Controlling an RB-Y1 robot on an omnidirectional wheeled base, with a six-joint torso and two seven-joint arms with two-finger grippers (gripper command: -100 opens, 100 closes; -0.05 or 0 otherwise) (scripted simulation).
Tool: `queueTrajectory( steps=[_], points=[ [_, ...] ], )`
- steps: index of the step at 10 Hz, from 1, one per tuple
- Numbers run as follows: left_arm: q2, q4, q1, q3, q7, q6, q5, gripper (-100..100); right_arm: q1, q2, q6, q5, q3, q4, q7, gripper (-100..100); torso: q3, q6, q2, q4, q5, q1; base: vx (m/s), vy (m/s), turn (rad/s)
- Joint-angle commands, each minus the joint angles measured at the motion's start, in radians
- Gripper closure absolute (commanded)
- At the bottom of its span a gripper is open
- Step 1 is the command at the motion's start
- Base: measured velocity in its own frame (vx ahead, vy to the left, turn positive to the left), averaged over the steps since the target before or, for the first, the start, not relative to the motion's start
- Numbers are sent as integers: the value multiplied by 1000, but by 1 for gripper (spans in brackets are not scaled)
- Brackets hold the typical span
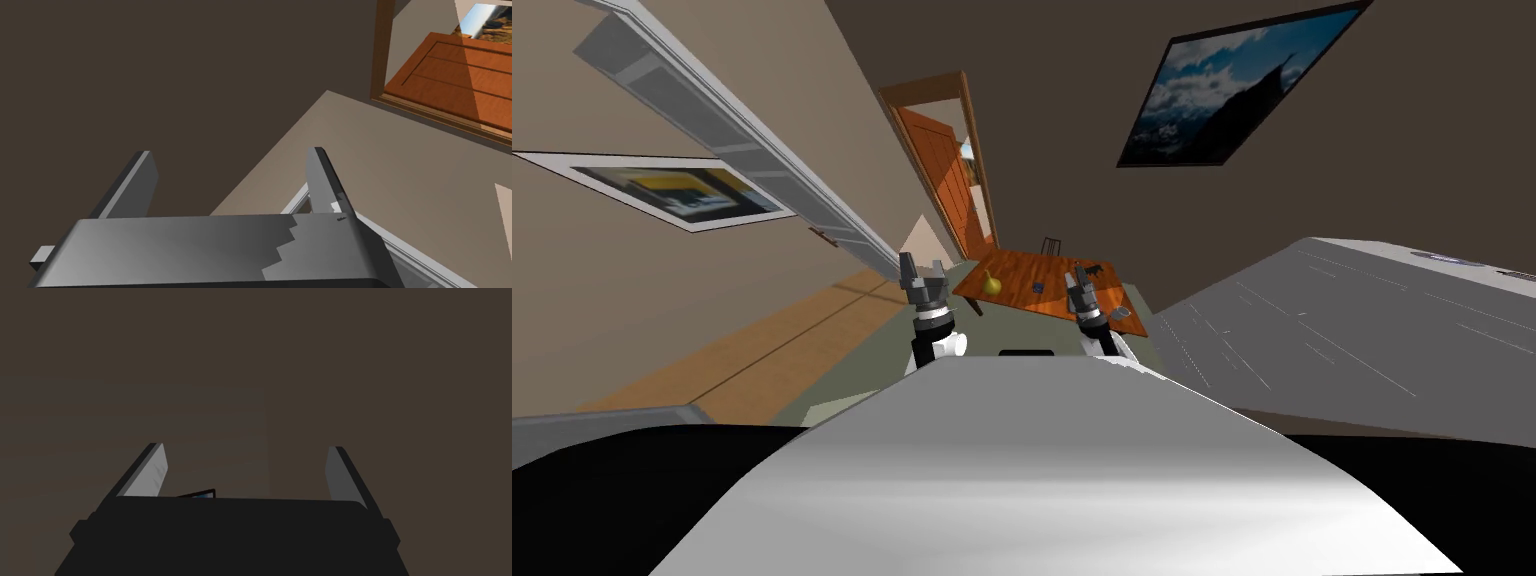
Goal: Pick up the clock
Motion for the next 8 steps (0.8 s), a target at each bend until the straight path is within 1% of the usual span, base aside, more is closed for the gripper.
queueTrajectory(
  steps=[1,2,3,4,5,6,7,8],
  points=[
    [0,0,0,0,0,0,0,0,-10,-37,-7,35,23,50,-13,-100,0,0,0,0,0,0,-65,-34,238],
    [0,0,0,0,0,0,0,0,-23,-67,-11,67,44,87,-24,-100,0,-1,0,0,0,0,-101,-41,384],
    [0,0,0,0,0,0,0,0,-23,-67,-11,67,44,113,-24,-100,1,-1,2,0,0,0,-65,-34,151],
    [0,0,0,0,0,0,0,0,-34,-100,-13,100,65,140,-34,-100,0,0,0,0,0,0,-31,-22,228],
    [0,0,0,0,0,0,0,0,-34,-100,-13,100,65,162,-34,-100,-1,-1,-2,0,0,1,-14,-18,206],
    [0,0,0,0,0,0,0,0,-34,-100,-13,100,65,171,-34,-100,-2,0,-3,-1,0,1,0,-10,1],
    [0,0,0,0,0,0,0,0,-44,-133,-14,134,86,211,-46,-100,-2,0,-4,-1,0,1,-14,-5,276],
    [0,0,0,0,0,0,0,0,-52,-165,-15,168,109,255,-57,-100,-2,-1,-4,-1,0,2,-39,-24,410]
  ],
)
